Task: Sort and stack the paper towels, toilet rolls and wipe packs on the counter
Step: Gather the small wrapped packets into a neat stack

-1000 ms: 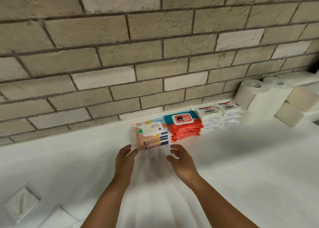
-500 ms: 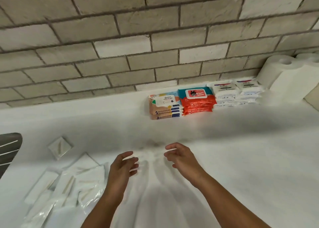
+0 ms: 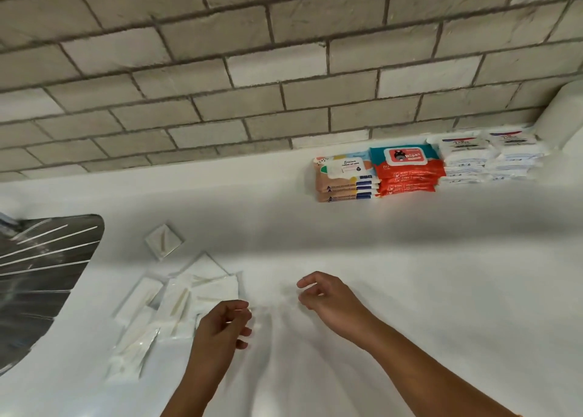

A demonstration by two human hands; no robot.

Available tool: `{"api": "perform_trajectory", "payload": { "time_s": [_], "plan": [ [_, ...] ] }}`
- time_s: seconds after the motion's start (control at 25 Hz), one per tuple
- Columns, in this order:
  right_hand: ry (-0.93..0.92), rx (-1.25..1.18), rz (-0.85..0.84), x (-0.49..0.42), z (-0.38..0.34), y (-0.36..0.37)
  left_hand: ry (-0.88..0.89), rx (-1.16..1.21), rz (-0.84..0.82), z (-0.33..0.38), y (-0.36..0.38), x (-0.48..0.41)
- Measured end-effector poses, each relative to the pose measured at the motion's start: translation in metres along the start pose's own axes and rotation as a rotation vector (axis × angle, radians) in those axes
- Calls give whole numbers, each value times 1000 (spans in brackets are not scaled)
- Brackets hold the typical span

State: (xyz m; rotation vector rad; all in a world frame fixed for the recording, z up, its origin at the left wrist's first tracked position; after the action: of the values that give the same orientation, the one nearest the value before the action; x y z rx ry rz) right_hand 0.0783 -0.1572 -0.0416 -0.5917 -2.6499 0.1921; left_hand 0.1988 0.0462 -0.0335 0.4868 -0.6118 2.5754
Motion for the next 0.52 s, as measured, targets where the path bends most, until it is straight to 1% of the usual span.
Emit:
{"api": "perform_trajectory", "payload": {
  "time_s": [0.12, 0.2, 0.28, 0.36, 0.44, 0.52],
  "plan": [
    [6, 50, 24, -8, -13, 22, 44, -116, 57, -13, -45, -14],
    [8, 57, 51, -15, -22, 44, 120, -319, 71, -17, -75, -26],
    [-5, 88, 33, -21, -31, 73, 190, -553, 82, -16, -103, -36],
    [-49, 156, 17, -28, -38, 103, 214, -677, 111, -17, -128, -51],
    [-140, 324, 31, -37, -44, 126, 231, -714, 145, -21, -147, -68],
    [-233, 563, 15, -48, -52, 149, 253, -752, 193, -28, -159, -86]
  ]
}}
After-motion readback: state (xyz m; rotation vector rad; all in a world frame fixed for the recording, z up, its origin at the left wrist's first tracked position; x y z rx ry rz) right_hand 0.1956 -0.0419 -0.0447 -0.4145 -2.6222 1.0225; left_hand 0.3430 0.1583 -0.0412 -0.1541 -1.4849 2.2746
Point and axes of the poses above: each hand's wrist, its own x-axis away from the middle knuckle, its own y-axis out of the palm, z = x × y, the point moved 6 cm from there along -x, towards the middle knuckle, and after that the axes turned 5 degrees about -y, right-handed, at the moved point
